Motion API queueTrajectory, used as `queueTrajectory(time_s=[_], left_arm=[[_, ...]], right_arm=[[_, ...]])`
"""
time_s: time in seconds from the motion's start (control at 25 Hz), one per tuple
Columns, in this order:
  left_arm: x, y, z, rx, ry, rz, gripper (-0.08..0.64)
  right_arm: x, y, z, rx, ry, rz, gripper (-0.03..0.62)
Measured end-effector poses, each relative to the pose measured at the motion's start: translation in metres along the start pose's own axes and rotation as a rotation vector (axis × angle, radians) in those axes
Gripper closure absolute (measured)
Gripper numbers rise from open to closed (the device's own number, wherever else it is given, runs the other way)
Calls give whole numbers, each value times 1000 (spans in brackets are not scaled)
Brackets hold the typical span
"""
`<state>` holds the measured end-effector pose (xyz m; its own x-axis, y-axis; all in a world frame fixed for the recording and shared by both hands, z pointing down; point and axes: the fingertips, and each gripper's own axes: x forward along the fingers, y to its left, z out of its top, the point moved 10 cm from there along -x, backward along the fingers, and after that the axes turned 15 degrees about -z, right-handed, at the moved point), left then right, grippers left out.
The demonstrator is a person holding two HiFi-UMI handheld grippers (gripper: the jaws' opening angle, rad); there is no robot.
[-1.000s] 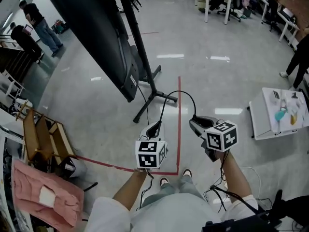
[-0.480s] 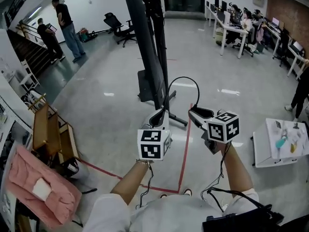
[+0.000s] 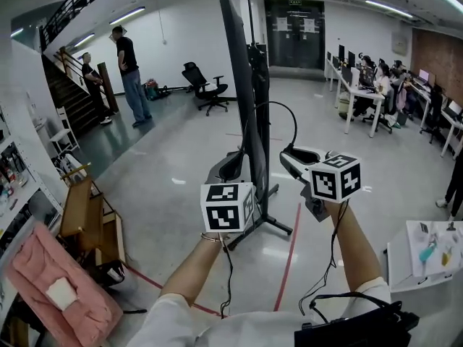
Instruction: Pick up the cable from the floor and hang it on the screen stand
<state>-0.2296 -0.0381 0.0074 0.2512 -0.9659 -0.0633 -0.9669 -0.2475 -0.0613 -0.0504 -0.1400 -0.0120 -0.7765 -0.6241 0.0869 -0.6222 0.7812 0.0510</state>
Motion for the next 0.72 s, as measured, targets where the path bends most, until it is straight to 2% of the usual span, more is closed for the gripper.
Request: queueTrajectory(time_s=[0.44,0.72], left_arm=[[7,25,92,69,-103,99,545],[18,45,147,110,-162,154,545]], right_arm=[[24,1,100,-42,-143,0,492],[40,3,165,-93,-232,33,492]])
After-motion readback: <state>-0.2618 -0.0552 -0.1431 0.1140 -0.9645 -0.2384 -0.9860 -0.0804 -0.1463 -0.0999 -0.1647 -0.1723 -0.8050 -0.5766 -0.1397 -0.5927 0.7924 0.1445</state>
